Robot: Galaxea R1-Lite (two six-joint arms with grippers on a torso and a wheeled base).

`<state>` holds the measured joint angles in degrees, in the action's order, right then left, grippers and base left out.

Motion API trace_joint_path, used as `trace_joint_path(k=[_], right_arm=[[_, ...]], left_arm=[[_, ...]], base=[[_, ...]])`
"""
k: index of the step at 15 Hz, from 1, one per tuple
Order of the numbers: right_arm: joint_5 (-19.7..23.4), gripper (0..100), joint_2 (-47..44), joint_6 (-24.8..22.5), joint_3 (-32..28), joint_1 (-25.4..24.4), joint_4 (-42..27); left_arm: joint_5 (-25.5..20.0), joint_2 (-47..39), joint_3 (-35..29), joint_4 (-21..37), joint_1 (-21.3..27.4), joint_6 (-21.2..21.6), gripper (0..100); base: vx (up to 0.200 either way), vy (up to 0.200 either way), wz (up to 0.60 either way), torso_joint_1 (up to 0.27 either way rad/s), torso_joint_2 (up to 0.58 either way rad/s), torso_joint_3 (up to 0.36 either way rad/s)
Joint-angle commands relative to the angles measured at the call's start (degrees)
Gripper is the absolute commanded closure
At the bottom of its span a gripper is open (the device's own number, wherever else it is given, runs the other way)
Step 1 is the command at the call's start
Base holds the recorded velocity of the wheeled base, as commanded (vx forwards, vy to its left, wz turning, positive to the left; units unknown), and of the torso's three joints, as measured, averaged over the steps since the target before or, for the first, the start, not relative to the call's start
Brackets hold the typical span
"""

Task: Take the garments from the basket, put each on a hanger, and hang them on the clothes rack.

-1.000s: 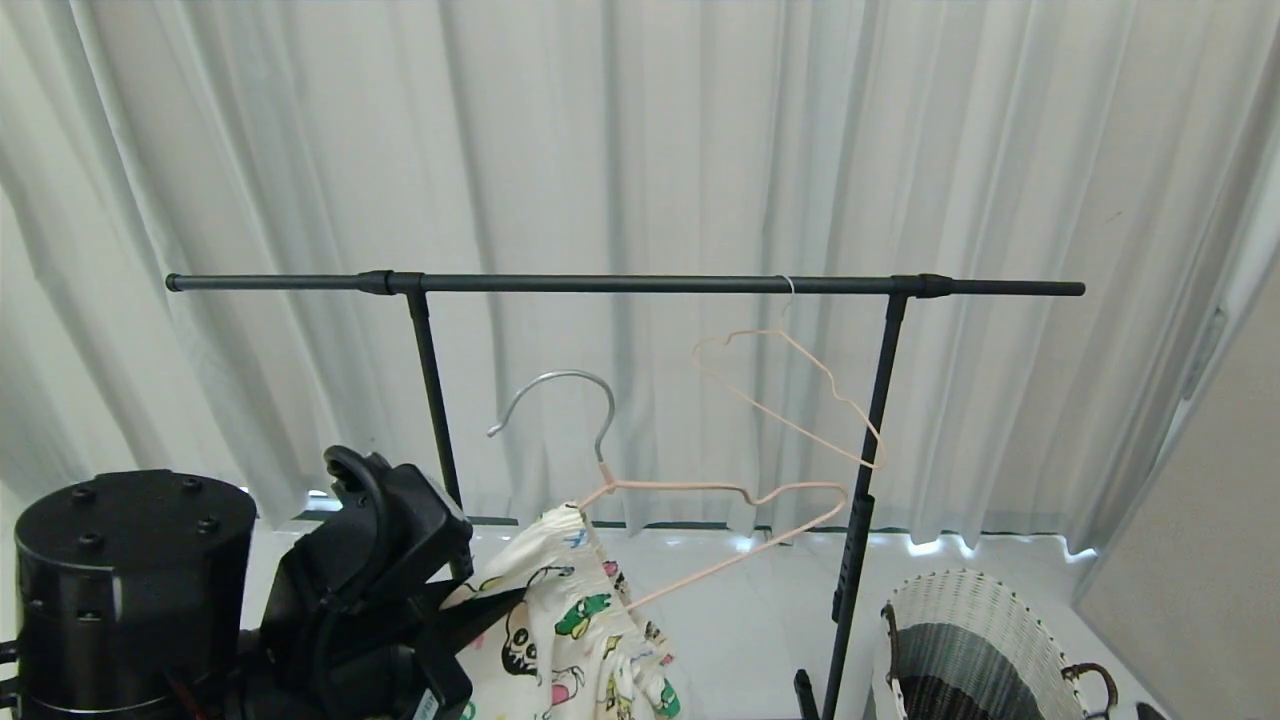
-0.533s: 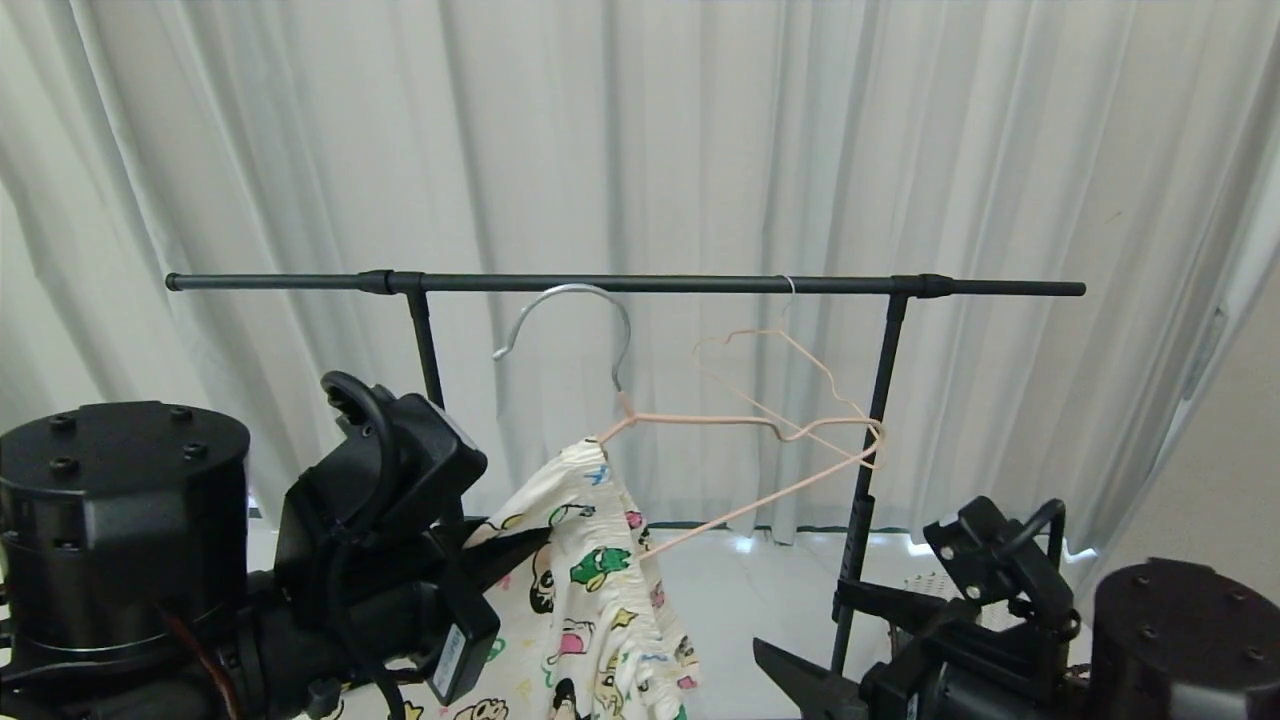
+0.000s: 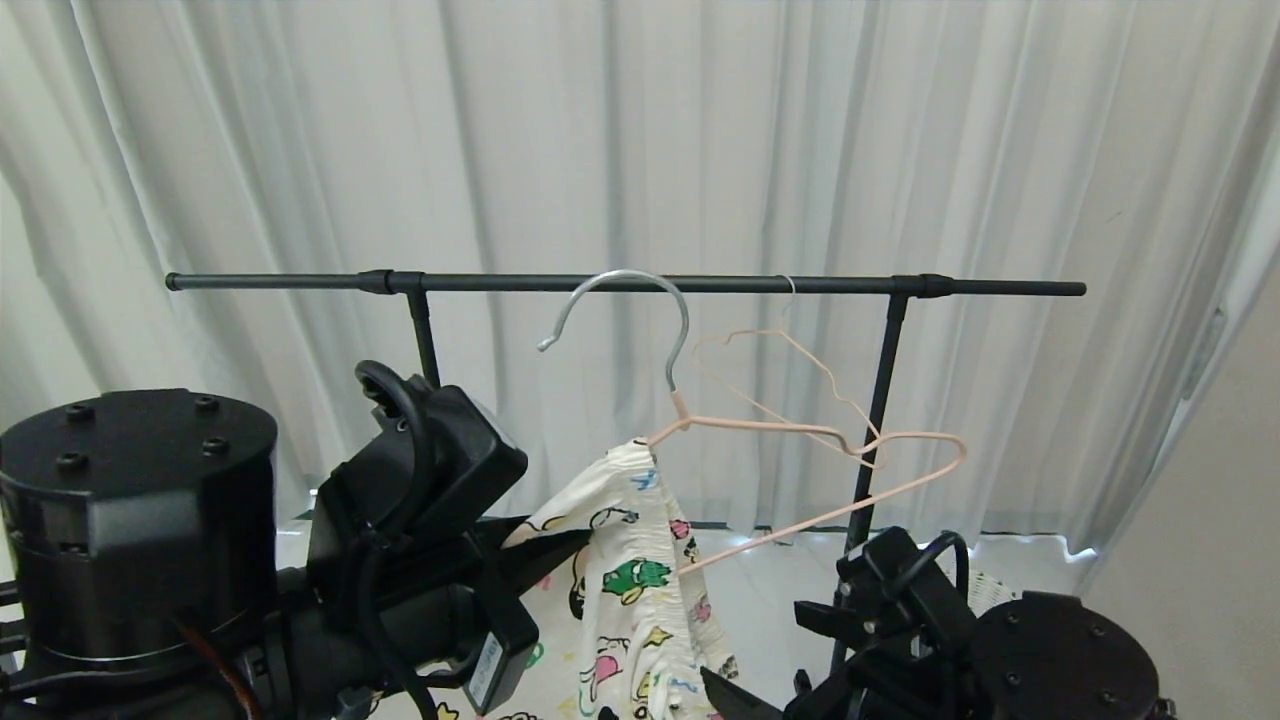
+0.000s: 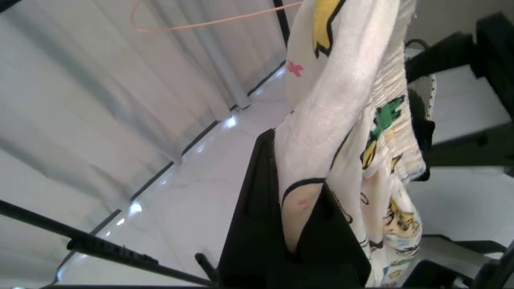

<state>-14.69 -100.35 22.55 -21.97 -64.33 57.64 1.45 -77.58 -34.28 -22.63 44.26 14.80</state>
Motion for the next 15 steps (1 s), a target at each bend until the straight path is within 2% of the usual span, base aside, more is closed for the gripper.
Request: trace_joint_path(k=[1,4,7,11,12,15], right_arm=[[-0.16,0,-0.81,-0.05,-0.01,-2.91,0.02],[-0.87,0,-2.04,-0.14,-0.44,-3.87,0.02],[-6.49,0,-4.15,0.21,-0.01,-2.73,0.02],[-8.25,0,-5.38,-0.05,0.26,-0.71,0.02],[-9.22,100,-5.47,-0.05,0.35,-0.71,0.02],[-12.12,100,-5.38,-0.14,0.79,0.52,0.02]], left_arm=[[0.04,-0.64,-0.61,-0.05,0.03,-0.03,100],[0.04,-0.55,-1.49,-0.05,0.74,-0.21,100],[0.04,-0.20,-1.67,-0.05,0.65,-0.21,100],[0.13,0.06,-1.93,-2.16,0.12,-0.30,100],[0.13,0.06,-1.93,-2.25,-0.58,-0.30,100],[0.22,0.15,0.00,-2.25,-3.48,-0.12,100]], base=[[0.000,0.000,0.00,0.000,0.00,0.000],[0.000,0.000,0.00,0.000,0.00,0.000],[0.000,0.000,0.00,0.000,0.00,0.000],[0.000,0.000,0.00,0.000,0.00,0.000],[0.000,0.000,0.00,0.000,0.00,0.000],[0.000,0.000,0.00,0.000,0.00,0.000]])
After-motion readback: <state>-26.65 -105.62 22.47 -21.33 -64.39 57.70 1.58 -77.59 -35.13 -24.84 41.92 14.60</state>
